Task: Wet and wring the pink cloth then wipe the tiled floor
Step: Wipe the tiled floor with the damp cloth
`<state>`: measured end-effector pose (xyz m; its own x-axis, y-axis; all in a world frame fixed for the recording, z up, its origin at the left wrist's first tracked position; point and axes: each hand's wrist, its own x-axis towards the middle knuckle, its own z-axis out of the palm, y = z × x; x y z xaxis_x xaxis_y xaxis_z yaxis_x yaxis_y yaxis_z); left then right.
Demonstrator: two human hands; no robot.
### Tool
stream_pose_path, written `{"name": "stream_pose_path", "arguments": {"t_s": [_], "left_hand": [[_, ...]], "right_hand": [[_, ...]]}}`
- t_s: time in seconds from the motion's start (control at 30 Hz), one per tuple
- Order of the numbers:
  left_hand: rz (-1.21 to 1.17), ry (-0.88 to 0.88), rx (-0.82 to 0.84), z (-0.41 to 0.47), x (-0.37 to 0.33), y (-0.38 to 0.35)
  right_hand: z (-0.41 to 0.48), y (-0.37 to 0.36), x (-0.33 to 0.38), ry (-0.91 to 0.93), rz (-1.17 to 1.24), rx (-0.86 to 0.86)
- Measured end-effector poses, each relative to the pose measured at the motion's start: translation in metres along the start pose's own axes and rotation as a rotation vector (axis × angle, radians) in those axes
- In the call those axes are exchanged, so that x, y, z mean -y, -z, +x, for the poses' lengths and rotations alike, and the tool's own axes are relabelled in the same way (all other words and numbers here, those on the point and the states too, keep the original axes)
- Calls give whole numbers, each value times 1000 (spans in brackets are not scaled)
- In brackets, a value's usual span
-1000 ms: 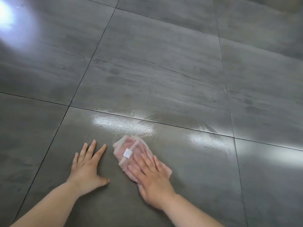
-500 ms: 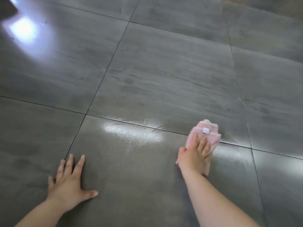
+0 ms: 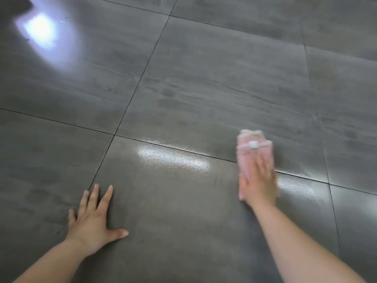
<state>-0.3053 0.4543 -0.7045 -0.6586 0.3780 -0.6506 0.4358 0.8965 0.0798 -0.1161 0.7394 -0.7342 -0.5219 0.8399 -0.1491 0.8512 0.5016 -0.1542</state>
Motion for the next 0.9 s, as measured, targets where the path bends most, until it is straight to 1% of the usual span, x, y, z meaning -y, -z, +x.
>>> {"name": "stream_pose_path", "arguments": {"t_s": [0.03, 0.07, 0.1, 0.13, 0.17, 0.2, 0.23, 0.27, 0.33, 0.37, 0.4, 0.43, 0.47, 0.5, 0.53, 0.57, 0.63, 0.7, 0.77, 0.83, 0.87, 0.9], "left_hand": [[7, 2, 13, 1, -1, 1], [11, 3, 26, 2, -1, 1], [11, 6, 35, 2, -2, 2], [11, 8, 39, 3, -1, 1], [10, 7, 41, 3, -1, 1], [6, 8, 40, 3, -2, 1], [2, 11, 38, 2, -2, 0], [-2, 12, 34, 3, -1, 1], [-15, 11, 25, 3, -1, 1], [-21, 11, 23, 3, 0, 1], [-22, 12, 24, 2, 0, 1], [-21, 13, 24, 1, 0, 0], [-17, 10, 22, 1, 0, 0], [-16, 5, 16, 2, 0, 0], [-21, 4, 12, 2, 1, 0], [-27, 3, 12, 2, 2, 0], [-26, 0, 16, 2, 2, 0], [-22, -3, 18, 3, 2, 0], [-11, -2, 19, 3, 1, 0], [-14, 0, 13, 3, 1, -1], [-22, 2, 10, 3, 1, -1], [-29, 3, 9, 2, 1, -2]], "right_hand": [[0, 5, -9, -173, 62, 8], [-1, 7, -11, -305, 112, 8], [-1, 11, -4, -400, 141, 17], [-1, 9, 10, -442, 159, 38], [-2, 8, 28, -432, 163, 62], [-4, 5, 47, -362, 144, 76], [-9, -2, 67, -236, 127, 89], [-15, -7, 86, -73, 112, 119], [-34, -18, 124, 290, 74, 257], [-46, -21, 139, 492, 56, 274], [-55, -22, 147, 687, 14, 256], [-61, -21, 150, 828, -18, 230], [-60, -22, 145, 907, -42, 241], [-52, -23, 132, 903, -79, 251], [-42, -21, 116, 827, -107, 228], [-32, -17, 97, 690, -119, 189], [-11, -10, 47, 402, -63, 127], [-3, 1, -9, 63, 20, 116], [-9, 15, -50, -210, 74, 18], [-17, 21, -57, -387, 99, -10], [-21, 16, -52, -443, 102, 6], [-24, 13, -40, -460, 104, 32]]}}
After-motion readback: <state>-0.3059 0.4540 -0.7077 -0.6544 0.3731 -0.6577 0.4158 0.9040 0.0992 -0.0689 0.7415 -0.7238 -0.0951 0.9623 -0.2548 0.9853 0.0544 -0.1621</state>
